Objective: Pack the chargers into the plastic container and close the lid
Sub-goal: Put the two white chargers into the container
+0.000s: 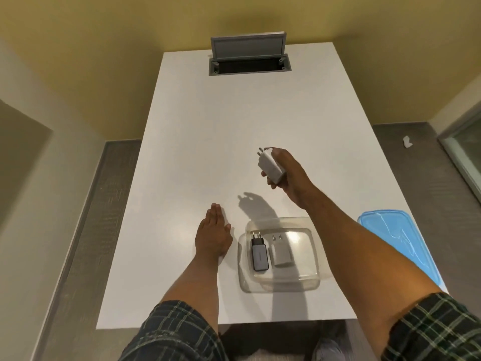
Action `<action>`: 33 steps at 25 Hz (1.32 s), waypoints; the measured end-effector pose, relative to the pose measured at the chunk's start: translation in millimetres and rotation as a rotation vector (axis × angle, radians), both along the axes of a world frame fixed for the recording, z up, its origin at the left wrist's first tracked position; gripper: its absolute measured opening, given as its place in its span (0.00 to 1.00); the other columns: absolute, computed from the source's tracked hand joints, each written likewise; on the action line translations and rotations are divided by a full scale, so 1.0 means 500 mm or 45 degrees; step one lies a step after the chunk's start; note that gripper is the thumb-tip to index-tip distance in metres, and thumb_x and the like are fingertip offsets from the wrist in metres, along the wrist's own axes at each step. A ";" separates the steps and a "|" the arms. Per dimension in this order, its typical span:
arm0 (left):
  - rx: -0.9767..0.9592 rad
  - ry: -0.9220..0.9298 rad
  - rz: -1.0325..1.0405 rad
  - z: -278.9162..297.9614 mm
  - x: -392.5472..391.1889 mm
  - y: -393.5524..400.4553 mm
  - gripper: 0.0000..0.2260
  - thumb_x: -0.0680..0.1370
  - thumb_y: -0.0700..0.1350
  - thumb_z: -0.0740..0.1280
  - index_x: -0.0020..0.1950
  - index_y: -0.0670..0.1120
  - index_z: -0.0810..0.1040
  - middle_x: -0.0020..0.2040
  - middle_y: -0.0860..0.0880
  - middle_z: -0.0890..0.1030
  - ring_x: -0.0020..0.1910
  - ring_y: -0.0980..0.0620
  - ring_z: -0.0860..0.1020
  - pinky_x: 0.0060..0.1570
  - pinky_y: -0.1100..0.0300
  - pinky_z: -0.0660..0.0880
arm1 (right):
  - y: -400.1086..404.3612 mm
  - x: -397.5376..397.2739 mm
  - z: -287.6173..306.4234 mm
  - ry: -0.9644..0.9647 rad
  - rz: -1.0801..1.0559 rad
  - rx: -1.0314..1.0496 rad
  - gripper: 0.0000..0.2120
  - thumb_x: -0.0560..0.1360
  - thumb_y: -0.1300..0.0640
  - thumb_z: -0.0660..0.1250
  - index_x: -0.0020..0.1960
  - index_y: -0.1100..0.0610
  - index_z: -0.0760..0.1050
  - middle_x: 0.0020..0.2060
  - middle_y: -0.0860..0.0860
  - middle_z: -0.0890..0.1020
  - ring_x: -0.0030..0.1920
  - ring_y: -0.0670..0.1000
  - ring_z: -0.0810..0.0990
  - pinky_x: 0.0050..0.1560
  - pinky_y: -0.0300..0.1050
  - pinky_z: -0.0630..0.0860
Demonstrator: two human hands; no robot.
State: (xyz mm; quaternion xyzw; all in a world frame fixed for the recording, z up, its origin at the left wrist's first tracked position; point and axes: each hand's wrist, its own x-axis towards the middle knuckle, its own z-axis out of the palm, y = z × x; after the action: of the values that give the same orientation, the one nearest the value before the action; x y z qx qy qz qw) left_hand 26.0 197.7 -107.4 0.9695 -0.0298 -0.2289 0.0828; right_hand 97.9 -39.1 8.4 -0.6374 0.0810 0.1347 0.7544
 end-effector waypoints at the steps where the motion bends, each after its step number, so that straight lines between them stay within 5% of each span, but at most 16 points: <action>1: -0.002 -0.002 0.014 -0.003 -0.026 0.000 0.29 0.86 0.49 0.49 0.82 0.39 0.40 0.83 0.43 0.42 0.83 0.47 0.45 0.80 0.54 0.50 | -0.007 -0.024 0.000 -0.001 0.078 -0.161 0.22 0.76 0.37 0.65 0.62 0.51 0.77 0.42 0.57 0.82 0.35 0.53 0.76 0.37 0.47 0.73; 4: -0.016 0.029 0.009 0.000 -0.081 0.000 0.29 0.86 0.47 0.50 0.82 0.39 0.41 0.83 0.43 0.42 0.83 0.46 0.46 0.80 0.54 0.51 | -0.025 -0.098 -0.005 0.027 0.292 -0.557 0.18 0.74 0.33 0.67 0.54 0.44 0.80 0.43 0.47 0.85 0.40 0.47 0.81 0.44 0.44 0.74; 8: -0.024 0.097 0.008 0.021 -0.108 0.007 0.30 0.85 0.47 0.51 0.83 0.40 0.41 0.83 0.44 0.41 0.83 0.47 0.45 0.80 0.52 0.52 | -0.037 -0.159 -0.015 0.111 0.469 -0.878 0.23 0.70 0.33 0.70 0.59 0.45 0.79 0.48 0.43 0.82 0.50 0.47 0.81 0.53 0.44 0.73; 14: -0.045 0.227 -0.010 0.038 -0.133 -0.001 0.31 0.85 0.47 0.52 0.82 0.38 0.40 0.83 0.42 0.40 0.83 0.45 0.44 0.80 0.51 0.51 | -0.056 -0.203 -0.012 0.026 0.635 -1.548 0.23 0.60 0.34 0.75 0.51 0.41 0.80 0.38 0.39 0.77 0.45 0.47 0.78 0.43 0.44 0.72; 17: -0.057 0.264 -0.018 0.040 -0.134 -0.001 0.32 0.85 0.47 0.53 0.82 0.38 0.39 0.83 0.42 0.38 0.83 0.46 0.42 0.80 0.50 0.52 | -0.061 -0.228 -0.026 0.088 0.568 -1.662 0.22 0.59 0.35 0.74 0.50 0.41 0.80 0.37 0.40 0.78 0.46 0.49 0.80 0.43 0.43 0.74; 21: -0.044 0.302 -0.030 0.040 -0.134 0.003 0.33 0.85 0.47 0.54 0.82 0.39 0.38 0.82 0.44 0.36 0.83 0.47 0.41 0.80 0.51 0.52 | -0.055 -0.247 -0.052 0.066 0.500 -1.795 0.24 0.62 0.38 0.74 0.55 0.47 0.79 0.47 0.48 0.83 0.51 0.54 0.81 0.48 0.46 0.77; 33: 0.070 0.409 -0.057 0.036 -0.116 -0.003 0.40 0.83 0.54 0.60 0.82 0.40 0.37 0.82 0.45 0.33 0.82 0.48 0.39 0.77 0.46 0.58 | -0.023 -0.281 -0.110 0.203 0.442 -1.906 0.16 0.72 0.54 0.69 0.57 0.57 0.73 0.49 0.54 0.82 0.50 0.57 0.82 0.39 0.44 0.70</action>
State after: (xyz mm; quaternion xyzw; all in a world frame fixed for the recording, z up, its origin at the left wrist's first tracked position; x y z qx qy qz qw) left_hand -32.2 196.2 -89.6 0.9214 -0.0316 -0.3834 0.0547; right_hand -42.4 -50.5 -46.4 -0.9696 0.1037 0.2059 0.0821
